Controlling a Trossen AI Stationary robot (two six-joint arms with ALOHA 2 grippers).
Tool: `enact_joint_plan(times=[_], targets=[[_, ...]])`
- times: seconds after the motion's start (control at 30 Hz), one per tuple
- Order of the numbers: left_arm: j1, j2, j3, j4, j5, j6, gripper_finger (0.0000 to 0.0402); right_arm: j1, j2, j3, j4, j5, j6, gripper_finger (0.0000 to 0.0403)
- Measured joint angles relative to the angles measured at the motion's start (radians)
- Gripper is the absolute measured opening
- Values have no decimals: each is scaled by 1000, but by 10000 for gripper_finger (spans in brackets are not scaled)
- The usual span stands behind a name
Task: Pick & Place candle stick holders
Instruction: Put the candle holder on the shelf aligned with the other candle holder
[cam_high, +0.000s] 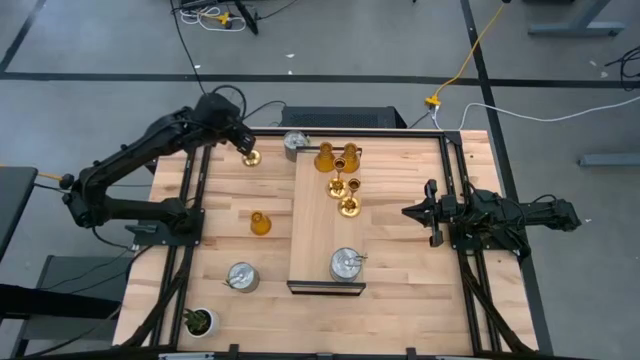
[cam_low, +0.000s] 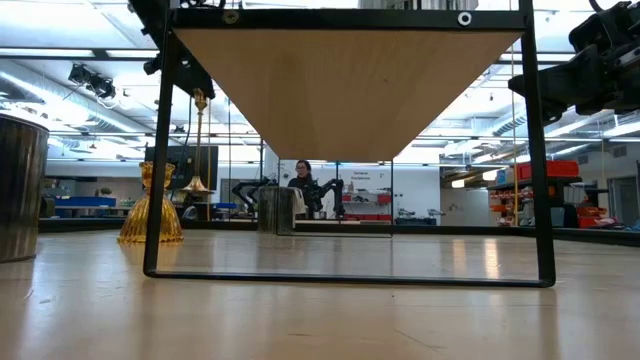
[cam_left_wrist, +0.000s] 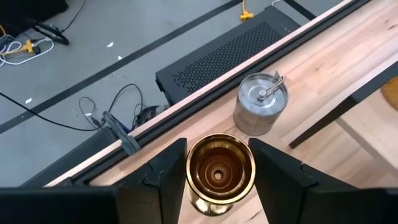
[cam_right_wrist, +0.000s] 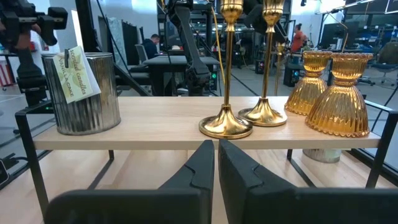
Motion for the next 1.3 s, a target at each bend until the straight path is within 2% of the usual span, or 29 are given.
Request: enact_joint_plan(times=[0.3,0.53,0.77,1.3], targets=[[0,0,59,-36,2,0,176,0,0,0,0,0,0,27],[0,0,92,-38,60,-2,176,0,0,0,0,0,0,27],[0,0,126,-57,71,-2,176,0,0,0,0,0,0,27],[-2,-10,135,-60,105,0,176,0,0,0,0,0,0,27]])
